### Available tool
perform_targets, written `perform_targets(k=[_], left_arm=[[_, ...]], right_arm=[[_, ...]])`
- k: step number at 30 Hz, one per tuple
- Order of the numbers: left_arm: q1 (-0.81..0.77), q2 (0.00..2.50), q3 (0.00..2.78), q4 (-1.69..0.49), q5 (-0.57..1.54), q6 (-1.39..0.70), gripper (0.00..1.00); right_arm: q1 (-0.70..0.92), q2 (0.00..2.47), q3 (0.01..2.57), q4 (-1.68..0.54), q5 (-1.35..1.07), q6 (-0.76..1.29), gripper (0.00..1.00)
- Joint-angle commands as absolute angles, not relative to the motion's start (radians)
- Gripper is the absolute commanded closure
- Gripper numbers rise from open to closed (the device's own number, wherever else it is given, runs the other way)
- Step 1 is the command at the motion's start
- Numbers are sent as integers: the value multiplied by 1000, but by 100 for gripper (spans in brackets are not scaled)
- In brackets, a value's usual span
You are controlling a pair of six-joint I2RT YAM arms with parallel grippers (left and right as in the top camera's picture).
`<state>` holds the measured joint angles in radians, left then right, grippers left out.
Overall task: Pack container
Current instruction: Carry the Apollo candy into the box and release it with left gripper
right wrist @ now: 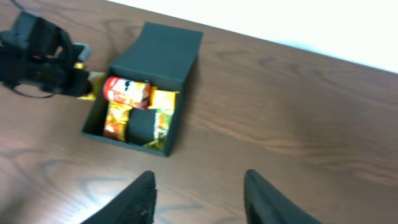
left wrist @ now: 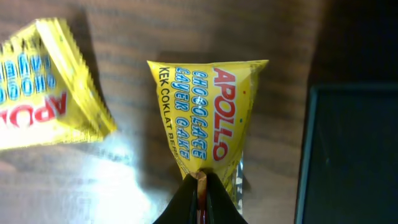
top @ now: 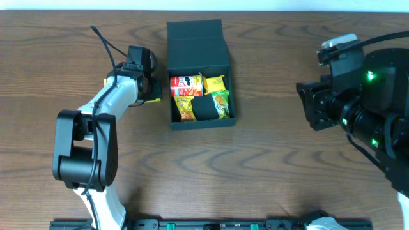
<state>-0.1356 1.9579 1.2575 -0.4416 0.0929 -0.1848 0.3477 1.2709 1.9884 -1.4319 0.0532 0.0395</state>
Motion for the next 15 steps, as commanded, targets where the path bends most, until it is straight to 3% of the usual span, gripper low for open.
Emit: perform_targets(k=[1,9,15], left_arm=[[-138,1944,1303,-516,73,-194,94],[-164,1747,1473,-730,70,-219,94],[-328,1607,1473,-751,41,-287,94]], right_arm=[[339,1232,1994,-1433,140,28,48],[273,1167,1994,-1491,207,29,44],[254,1079,1994,-1553,202,33,43]])
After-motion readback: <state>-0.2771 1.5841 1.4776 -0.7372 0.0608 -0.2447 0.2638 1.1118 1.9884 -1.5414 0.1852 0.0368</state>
